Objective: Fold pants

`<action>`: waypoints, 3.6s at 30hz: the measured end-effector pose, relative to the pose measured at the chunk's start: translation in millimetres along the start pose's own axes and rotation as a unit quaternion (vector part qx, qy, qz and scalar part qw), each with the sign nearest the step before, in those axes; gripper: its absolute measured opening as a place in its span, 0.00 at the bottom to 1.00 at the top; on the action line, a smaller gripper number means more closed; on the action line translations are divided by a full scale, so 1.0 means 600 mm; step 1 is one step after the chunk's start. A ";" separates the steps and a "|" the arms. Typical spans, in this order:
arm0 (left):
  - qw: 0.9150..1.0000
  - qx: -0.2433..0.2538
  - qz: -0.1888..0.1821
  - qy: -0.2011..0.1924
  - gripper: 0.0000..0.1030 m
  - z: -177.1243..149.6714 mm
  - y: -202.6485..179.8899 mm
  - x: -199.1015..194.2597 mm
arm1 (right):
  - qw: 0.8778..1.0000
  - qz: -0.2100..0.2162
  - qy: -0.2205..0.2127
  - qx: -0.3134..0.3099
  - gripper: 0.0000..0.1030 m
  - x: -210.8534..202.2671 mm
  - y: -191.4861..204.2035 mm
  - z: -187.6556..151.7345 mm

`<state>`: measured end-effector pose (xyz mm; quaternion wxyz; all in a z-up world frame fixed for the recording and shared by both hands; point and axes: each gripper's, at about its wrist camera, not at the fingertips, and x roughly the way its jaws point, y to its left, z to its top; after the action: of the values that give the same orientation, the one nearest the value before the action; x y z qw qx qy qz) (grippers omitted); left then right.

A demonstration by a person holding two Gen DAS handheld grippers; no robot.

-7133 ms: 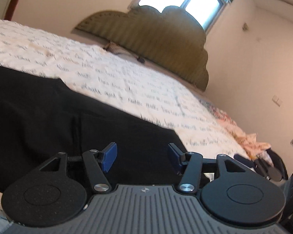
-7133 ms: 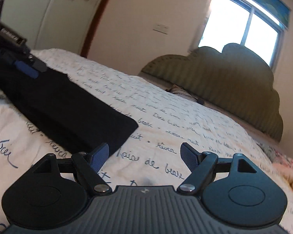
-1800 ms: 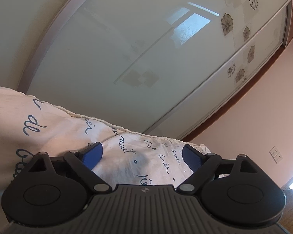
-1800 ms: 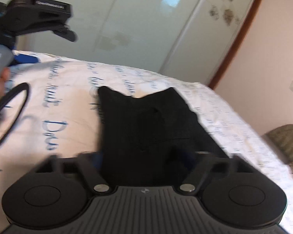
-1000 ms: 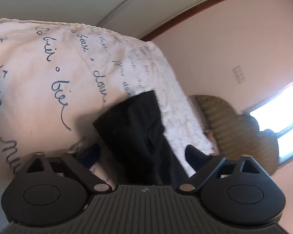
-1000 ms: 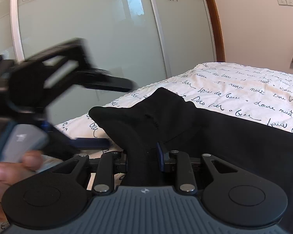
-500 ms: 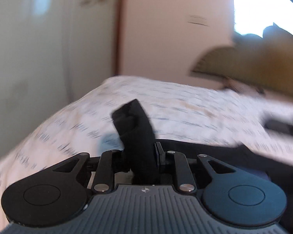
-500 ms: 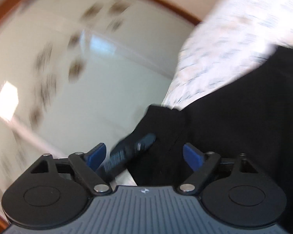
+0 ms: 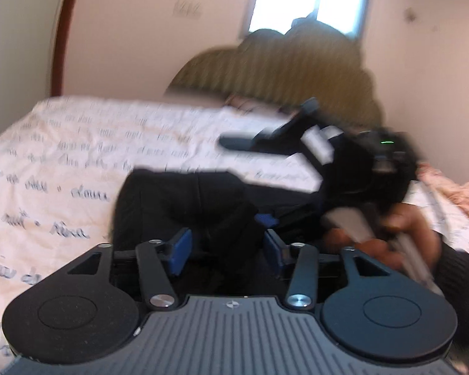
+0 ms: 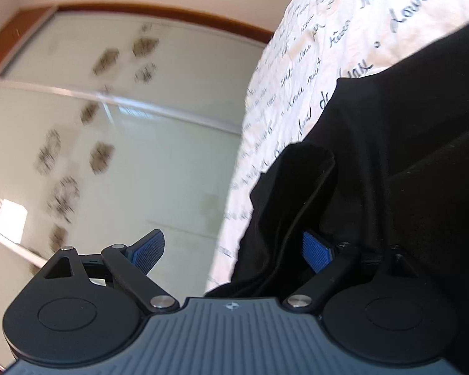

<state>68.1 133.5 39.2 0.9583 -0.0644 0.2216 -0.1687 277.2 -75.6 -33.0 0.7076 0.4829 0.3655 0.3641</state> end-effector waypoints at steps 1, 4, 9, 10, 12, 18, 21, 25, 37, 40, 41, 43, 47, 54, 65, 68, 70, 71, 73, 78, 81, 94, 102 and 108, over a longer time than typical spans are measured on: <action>1.000 -0.003 0.000 -0.025 0.60 -0.006 0.007 -0.022 | 1.000 -0.012 0.007 -0.009 0.90 0.002 0.007 -0.003; 0.994 -0.065 0.024 -0.085 0.74 -0.021 0.041 -0.060 | 0.998 -0.050 0.023 -0.024 0.90 0.004 0.024 -0.007; 0.967 -0.224 0.020 -0.120 0.75 -0.058 0.129 -0.081 | 0.981 -0.161 0.043 -0.095 0.90 0.008 0.082 -0.014; 0.962 -0.245 0.015 -0.124 0.74 -0.060 0.141 -0.082 | 0.972 -0.193 0.037 -0.125 0.91 0.005 0.093 -0.017; 0.955 -0.266 0.006 -0.129 0.75 -0.061 0.153 -0.083 | 0.958 -0.243 0.037 -0.145 0.91 0.013 0.098 -0.019; 0.958 -0.263 0.000 -0.113 0.79 -0.060 0.152 -0.080 | 0.973 -0.195 0.049 -0.115 0.97 0.052 0.086 -0.025; 0.960 -0.258 0.000 -0.108 0.83 -0.063 0.149 -0.073 | 0.981 -0.174 0.037 -0.076 0.97 0.055 0.076 -0.017; 0.956 -0.274 0.002 -0.107 0.85 -0.070 0.159 -0.071 | 0.979 -0.182 0.055 -0.066 0.19 0.064 0.059 -0.020; 0.939 -0.326 0.002 -0.105 0.87 -0.075 0.186 -0.073 | 0.974 -0.136 0.048 -0.177 0.16 -0.070 0.156 0.014; 0.945 -0.313 0.011 -0.100 0.87 -0.071 0.178 -0.070 | 0.964 -0.163 0.036 -0.207 0.16 -0.162 0.179 0.036; 0.946 -0.309 0.013 -0.098 0.87 -0.070 0.175 -0.068 | 0.961 -0.175 0.031 -0.211 0.16 -0.195 0.181 0.042; 0.948 -0.303 0.018 -0.095 0.87 -0.068 0.170 -0.066 | 0.960 -0.197 0.019 -0.198 0.16 -0.263 0.167 0.050; 0.955 -0.283 0.034 -0.081 0.87 -0.063 0.160 -0.056 | 0.949 -0.268 0.009 -0.168 0.16 -0.354 0.093 0.045; 0.978 -0.180 0.084 -0.067 0.85 -0.017 0.072 -0.061 | 0.956 -0.266 -0.019 -0.124 0.16 -0.405 0.018 0.034; 0.991 0.116 0.060 0.010 0.84 -0.034 -0.225 0.053 | 0.990 -0.119 -0.067 -0.033 0.17 -0.460 -0.102 0.030; 0.986 0.147 0.069 0.045 0.83 -0.065 -0.239 0.072 | 0.992 -0.100 -0.077 -0.021 0.17 -0.466 -0.105 0.030; 0.984 0.155 0.076 0.049 0.82 -0.075 -0.237 0.075 | 0.991 -0.107 -0.076 -0.030 0.17 -0.459 -0.099 0.029; 0.983 0.153 0.087 0.051 0.81 -0.076 -0.232 0.077 | 0.991 -0.105 -0.075 -0.029 0.18 -0.460 -0.100 0.030; 0.984 0.135 0.102 0.059 0.81 -0.073 -0.219 0.082 | 0.992 -0.095 -0.075 -0.020 0.18 -0.467 -0.106 0.033; 0.980 0.134 0.115 0.091 0.73 -0.072 -0.204 0.097 | 0.993 -0.093 -0.075 -0.018 0.18 -0.463 -0.112 0.038; 0.982 0.122 0.114 0.087 0.59 -0.065 -0.202 0.105 | 0.993 -0.093 -0.075 -0.018 0.18 -0.465 -0.112 0.036; 0.985 0.098 0.090 0.108 0.59 -0.067 -0.185 0.095 | 0.993 -0.092 -0.075 -0.017 0.18 -0.477 -0.119 0.031; 0.984 0.105 0.099 0.106 0.57 -0.068 -0.188 0.105 | 0.993 -0.090 -0.075 -0.015 0.18 -0.479 -0.123 0.031; 0.981 0.109 0.129 0.098 0.28 -0.063 -0.187 0.090 | 0.993 -0.088 -0.074 -0.013 0.18 -0.480 -0.125 0.033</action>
<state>63.7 7.7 5.9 0.9470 0.0864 0.3010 -0.0719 171.5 -354.1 -51.4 0.7684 0.4651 0.3483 0.2681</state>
